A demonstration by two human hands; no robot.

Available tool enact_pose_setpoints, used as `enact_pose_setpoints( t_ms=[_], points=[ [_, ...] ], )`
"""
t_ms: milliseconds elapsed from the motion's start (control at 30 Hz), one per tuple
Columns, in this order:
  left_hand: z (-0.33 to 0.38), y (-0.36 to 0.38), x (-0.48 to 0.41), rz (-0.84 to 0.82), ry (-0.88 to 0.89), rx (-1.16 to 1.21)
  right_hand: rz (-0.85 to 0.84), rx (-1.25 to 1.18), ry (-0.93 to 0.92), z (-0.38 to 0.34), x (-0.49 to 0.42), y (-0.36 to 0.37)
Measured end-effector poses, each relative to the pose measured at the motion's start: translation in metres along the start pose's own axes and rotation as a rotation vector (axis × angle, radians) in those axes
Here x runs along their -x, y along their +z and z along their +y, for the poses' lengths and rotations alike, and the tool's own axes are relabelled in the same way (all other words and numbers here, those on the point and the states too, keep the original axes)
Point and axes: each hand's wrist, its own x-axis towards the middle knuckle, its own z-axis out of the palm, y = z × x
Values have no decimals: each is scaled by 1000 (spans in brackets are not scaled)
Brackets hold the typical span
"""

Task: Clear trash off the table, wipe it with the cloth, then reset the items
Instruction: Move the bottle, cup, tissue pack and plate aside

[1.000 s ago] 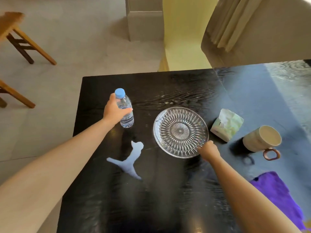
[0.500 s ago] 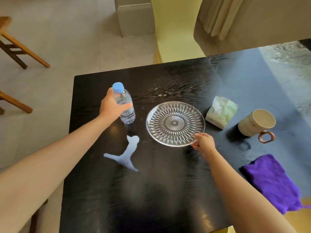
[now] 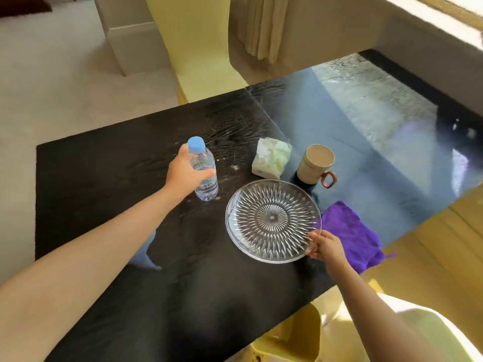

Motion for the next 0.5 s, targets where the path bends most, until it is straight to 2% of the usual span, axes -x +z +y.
enact_pose_setpoints(
  t_ms=[233,500],
  points=[
    [43,60,13,-184,43,-4,93,-86,-26,11,7,-58],
    [81,133,39,-283,106,5,239,-126,-54,11,1,-141]
  ],
)
